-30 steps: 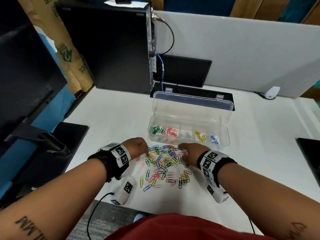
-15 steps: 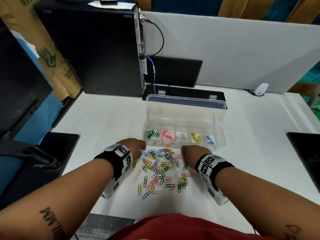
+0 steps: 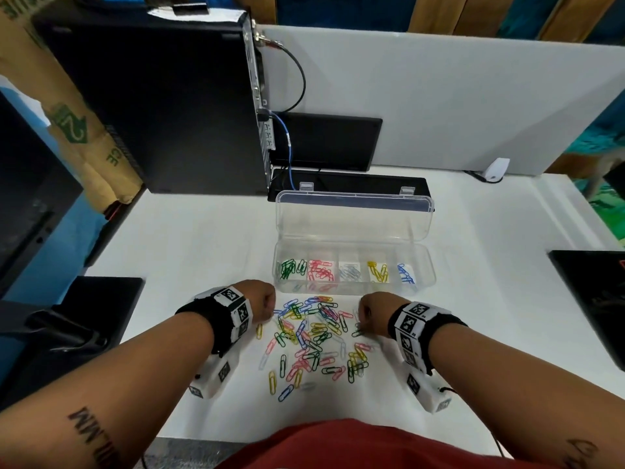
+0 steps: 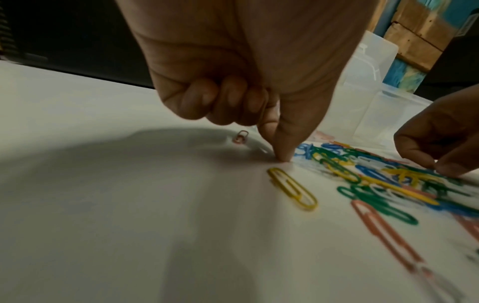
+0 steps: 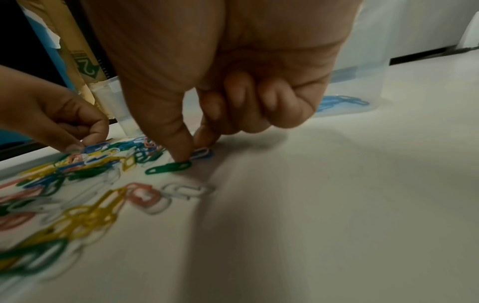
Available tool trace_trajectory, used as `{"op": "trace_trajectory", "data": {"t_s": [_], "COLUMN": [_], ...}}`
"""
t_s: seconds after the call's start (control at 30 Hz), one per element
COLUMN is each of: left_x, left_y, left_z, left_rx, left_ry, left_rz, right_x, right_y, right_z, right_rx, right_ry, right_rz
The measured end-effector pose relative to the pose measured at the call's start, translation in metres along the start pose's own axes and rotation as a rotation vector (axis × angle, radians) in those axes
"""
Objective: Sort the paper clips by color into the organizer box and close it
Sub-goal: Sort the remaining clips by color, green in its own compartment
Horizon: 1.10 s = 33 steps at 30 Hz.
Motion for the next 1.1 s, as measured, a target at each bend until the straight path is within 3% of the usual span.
{"op": "trace_trajectory", "data": {"t_s": [0.33, 0.47, 0.63, 0.87, 0.93, 1.1], "left_x": [0.009, 0.003, -0.004, -0.003, -0.004, -0.004], "left_y": [0.006, 0.006, -0.002, -0.013, -0.011, -0.003], "left_z": [-0.007, -0.009, -0.012, -0.014, -0.013, -0.019], "left_rx": [-0.003, 0.01, 0.152, 0.123, 0.125, 0.019], "left_ry": [0.016, -0.025, 0.088, 0.201, 0.218, 0.209], "left_rz": [-0.249, -0.495, -0.747, -1.058, -1.046, -0.506], "right_x": [-0.021, -0.027, -0.023, -0.011, -0.01, -0.011], "right_y": [-0.008, -0.005, -0.009, -0.014, -0.015, -0.012], "right_z": [-0.008, -0.013, -0.018, -0.011, -0.009, -0.014], "right_rx": [-0.092, -0.099, -0.044, -0.06, -0.04, -0.071], "right_ry": [0.025, 0.031, 0.051, 0.02, 0.021, 0.087], "right_rz": [0.236, 0.253, 0.14, 0.078, 0.083, 0.119]}}
Point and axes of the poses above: each hand's wrist, its own z-axis towards the middle knuckle, its own y-axis out of the back of the hand, x = y × z, the point moved 3 cm from there along z, towards the middle knuckle, and after that the axes turned 11 degrees about x, right-handed, at the moved point
